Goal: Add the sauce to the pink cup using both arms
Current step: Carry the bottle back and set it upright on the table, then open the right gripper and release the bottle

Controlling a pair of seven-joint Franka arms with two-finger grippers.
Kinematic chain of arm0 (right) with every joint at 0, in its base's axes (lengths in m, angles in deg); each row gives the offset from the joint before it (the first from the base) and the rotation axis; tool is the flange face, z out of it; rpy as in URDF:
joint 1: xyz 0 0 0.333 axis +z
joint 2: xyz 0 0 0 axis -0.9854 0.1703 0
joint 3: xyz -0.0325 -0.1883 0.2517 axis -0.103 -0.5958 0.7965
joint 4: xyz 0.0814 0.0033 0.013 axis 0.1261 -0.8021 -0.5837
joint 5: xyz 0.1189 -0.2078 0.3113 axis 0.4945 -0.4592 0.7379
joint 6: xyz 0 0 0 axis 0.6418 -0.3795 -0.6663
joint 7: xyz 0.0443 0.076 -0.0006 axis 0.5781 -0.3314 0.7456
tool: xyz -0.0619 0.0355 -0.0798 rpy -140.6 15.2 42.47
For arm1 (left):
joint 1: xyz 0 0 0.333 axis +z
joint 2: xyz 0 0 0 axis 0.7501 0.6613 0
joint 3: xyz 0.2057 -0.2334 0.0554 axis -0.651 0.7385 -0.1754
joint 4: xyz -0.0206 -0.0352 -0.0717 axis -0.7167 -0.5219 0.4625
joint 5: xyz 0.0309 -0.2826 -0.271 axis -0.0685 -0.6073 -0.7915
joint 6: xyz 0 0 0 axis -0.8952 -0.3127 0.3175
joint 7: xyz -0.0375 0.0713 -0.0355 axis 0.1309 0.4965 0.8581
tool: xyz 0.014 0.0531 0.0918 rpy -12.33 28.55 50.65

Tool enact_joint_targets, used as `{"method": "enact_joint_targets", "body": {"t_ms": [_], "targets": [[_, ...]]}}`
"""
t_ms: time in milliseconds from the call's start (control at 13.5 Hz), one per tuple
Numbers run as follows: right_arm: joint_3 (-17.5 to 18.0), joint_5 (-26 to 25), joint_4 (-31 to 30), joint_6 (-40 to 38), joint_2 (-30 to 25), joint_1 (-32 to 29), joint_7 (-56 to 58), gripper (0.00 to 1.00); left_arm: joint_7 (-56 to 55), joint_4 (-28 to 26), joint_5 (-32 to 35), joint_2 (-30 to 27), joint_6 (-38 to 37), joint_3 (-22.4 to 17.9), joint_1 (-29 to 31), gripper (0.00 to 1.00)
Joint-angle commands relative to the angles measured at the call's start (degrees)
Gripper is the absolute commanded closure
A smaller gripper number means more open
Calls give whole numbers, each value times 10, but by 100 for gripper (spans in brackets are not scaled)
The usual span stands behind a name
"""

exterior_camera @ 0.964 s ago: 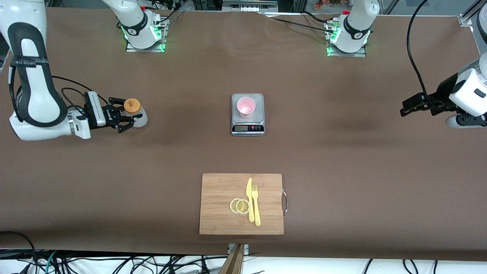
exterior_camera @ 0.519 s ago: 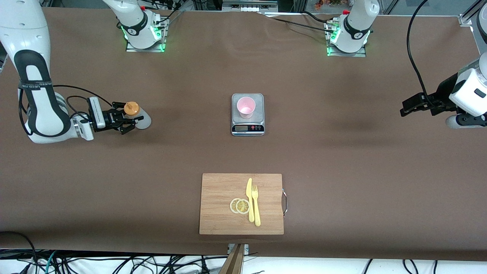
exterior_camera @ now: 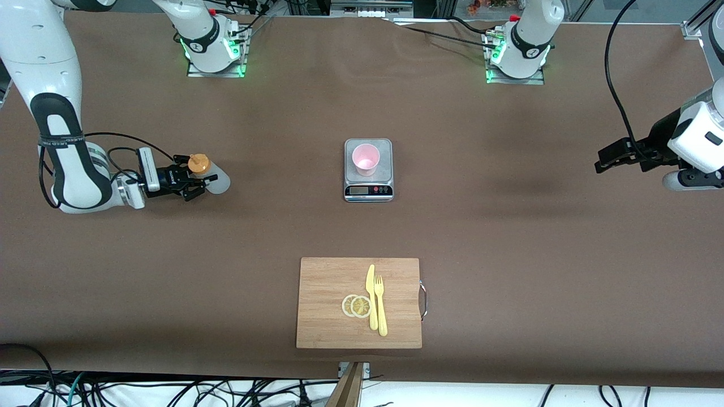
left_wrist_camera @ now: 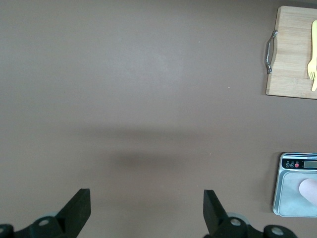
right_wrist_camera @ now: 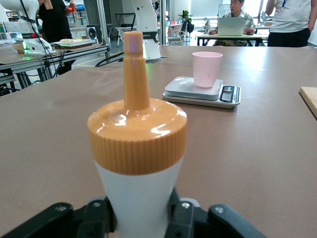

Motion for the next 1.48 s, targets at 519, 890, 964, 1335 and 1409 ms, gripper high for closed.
{"method": "enact_joint_targets", "body": {"t_ms": [519, 890, 964, 1335, 1409], "targets": [[-15, -25, 6, 1, -12, -10, 2, 1, 15, 10, 8, 2, -9, 2, 1, 0], [-69, -101, -28, 3, -84, -10, -79, 1, 25, 10, 11, 2, -9, 2, 1, 0], [-85, -133, -41, 11, -110, -10, -122, 1, 49, 10, 11, 2, -9, 2, 2, 0], [-112, -279, -61, 26, -214, -9, -290, 1, 57, 15, 6, 3, -9, 2, 0, 0], [-114, -301, -61, 26, -230, -8, -326, 1, 57, 20, 8, 4, -9, 2, 0, 0]]}}
